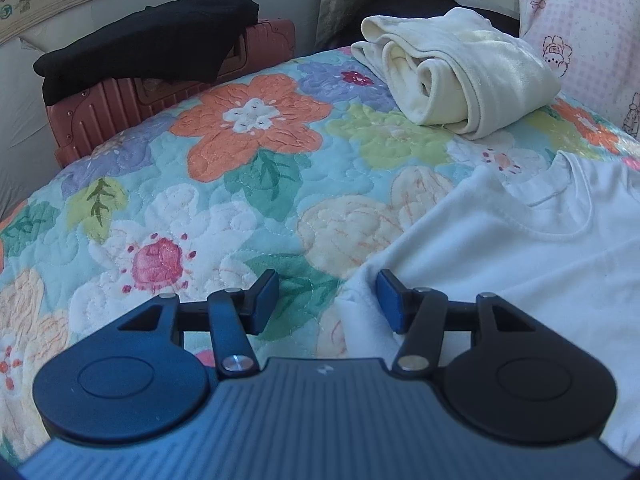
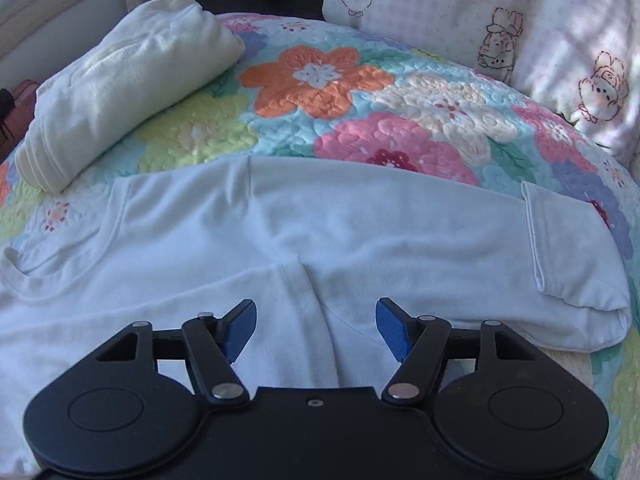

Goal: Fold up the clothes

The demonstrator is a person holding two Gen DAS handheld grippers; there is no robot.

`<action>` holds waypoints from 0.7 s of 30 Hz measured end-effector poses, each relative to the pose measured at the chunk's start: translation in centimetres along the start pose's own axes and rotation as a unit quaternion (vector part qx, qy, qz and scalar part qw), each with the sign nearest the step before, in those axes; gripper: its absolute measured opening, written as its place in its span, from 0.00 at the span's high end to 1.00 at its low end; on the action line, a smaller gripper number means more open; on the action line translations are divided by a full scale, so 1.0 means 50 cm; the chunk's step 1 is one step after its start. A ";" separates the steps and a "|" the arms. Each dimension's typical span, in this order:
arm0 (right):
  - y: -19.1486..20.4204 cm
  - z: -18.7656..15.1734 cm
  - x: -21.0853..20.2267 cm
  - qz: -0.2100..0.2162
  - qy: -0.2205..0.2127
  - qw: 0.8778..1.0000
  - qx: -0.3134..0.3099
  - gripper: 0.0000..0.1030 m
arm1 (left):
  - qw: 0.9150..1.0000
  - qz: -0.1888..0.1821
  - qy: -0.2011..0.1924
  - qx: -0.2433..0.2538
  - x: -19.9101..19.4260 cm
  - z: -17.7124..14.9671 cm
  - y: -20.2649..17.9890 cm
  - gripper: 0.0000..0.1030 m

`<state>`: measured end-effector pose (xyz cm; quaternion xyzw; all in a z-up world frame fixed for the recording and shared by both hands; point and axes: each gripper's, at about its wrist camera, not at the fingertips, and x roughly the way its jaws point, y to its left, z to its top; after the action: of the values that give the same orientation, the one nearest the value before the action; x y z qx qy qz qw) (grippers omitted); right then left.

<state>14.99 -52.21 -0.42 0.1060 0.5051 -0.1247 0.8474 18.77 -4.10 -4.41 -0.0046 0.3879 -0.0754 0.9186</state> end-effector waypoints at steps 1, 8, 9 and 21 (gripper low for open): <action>-0.006 -0.012 0.006 0.011 0.004 1.000 0.006 0.31 | 1.000 -0.004 0.000 -0.002 0.000 0.001 0.003 0.48; 0.103 -0.025 0.003 -0.002 -0.054 0.991 -0.121 0.94 | 1.000 -0.011 -0.001 0.006 0.002 -0.002 0.006 0.48; 0.117 -0.019 -0.012 -0.012 -0.080 0.987 -0.138 0.94 | 1.000 -0.009 -0.003 0.008 0.000 -0.002 0.005 0.48; 0.062 0.053 -0.003 -0.101 -0.137 0.984 -0.059 0.57 | 0.999 0.025 -0.024 -0.007 -0.026 -0.015 0.001 0.49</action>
<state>18.10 -50.07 1.11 -0.0135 0.3992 -0.1927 0.8963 17.35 -3.81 -4.03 -0.0029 0.3663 -0.0499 0.9292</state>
